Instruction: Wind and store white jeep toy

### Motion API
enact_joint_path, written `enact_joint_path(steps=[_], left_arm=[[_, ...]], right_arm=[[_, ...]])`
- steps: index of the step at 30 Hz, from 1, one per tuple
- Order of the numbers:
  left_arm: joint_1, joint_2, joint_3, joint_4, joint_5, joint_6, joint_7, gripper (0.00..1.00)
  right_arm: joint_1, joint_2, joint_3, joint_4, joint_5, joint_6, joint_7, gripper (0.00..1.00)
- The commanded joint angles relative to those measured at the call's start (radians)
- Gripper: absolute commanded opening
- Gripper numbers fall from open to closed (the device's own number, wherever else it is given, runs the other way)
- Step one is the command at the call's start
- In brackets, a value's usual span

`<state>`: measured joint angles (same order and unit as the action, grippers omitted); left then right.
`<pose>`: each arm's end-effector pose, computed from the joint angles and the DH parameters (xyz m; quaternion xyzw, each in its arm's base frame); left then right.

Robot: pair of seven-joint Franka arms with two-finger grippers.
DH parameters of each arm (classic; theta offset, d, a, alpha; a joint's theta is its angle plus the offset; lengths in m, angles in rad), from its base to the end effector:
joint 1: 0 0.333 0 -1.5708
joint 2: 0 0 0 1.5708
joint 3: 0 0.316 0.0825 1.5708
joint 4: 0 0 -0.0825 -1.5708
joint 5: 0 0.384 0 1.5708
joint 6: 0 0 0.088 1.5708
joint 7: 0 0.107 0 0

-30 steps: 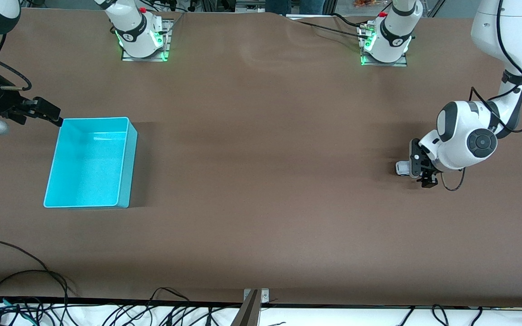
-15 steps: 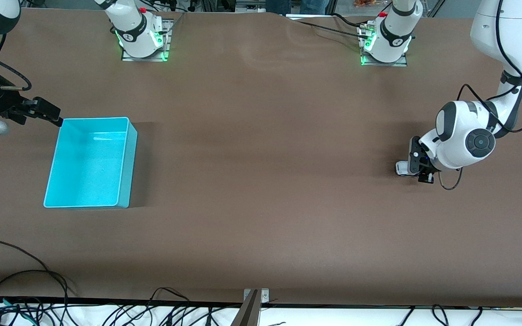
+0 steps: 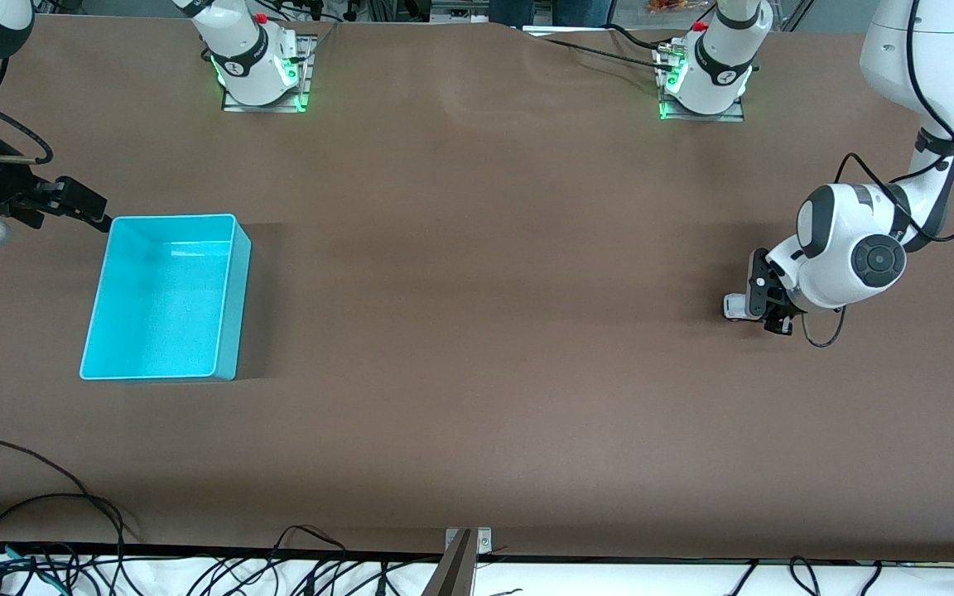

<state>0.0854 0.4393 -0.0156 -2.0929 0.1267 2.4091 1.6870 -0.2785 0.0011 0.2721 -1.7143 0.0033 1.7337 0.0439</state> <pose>0.5693 0.0405 0.1993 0.6525 -0.7545 -0.0668 0.0241 0.5647 -0.0034 0.5699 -0.9996 0.0254 -0.0091 0.0020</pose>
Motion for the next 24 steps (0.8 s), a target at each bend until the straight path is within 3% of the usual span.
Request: enact_joint_path(steps=[1, 8, 24], left_arm=[[0.01, 0.027, -0.006, -0.007, 0.008, 0.013, 0.008, 0.24], [0.014, 0.055, -0.004, 0.002, 0.01, 0.012, 0.008, 0.16], [0.08, 0.061, 0.002, 0.01, 0.024, 0.01, 0.043, 0.16]], right_arm=[[-0.008, -0.006, 0.002, 0.01, 0.017, -0.011, 0.005, 1.0], [-0.008, -0.009, 0.002, 0.012, 0.017, -0.013, 0.004, 1.0], [-0.008, -0.012, 0.004, 0.012, 0.017, -0.013, 0.004, 1.0]])
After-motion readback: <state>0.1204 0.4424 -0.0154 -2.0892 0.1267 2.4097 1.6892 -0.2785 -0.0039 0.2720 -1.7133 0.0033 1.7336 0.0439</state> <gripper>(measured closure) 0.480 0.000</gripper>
